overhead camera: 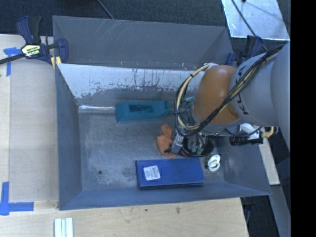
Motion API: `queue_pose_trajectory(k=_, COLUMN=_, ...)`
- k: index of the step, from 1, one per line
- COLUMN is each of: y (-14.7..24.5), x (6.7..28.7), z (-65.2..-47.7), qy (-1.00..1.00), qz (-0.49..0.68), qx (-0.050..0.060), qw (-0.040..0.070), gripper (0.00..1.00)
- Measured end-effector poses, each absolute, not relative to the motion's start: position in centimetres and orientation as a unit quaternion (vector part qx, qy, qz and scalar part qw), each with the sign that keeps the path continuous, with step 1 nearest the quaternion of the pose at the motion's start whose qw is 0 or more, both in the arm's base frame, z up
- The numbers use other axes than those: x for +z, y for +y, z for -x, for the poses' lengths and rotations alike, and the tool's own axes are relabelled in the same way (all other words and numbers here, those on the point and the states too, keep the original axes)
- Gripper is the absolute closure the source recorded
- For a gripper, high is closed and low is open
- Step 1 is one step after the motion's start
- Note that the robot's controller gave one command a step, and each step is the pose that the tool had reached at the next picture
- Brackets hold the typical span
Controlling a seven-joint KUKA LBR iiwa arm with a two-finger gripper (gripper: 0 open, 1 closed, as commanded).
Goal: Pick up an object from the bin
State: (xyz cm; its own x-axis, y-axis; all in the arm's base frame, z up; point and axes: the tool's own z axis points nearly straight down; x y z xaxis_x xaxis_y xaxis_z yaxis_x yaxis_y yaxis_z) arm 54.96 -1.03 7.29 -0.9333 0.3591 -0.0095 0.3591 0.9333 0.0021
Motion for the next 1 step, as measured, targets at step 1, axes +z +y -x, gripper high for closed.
queue_pose_trajectory(k=1, y=-1.03, x=7.29, z=-54.96, qy=0.983, qz=-0.183, qx=0.000, qw=0.005, gripper=1.00)
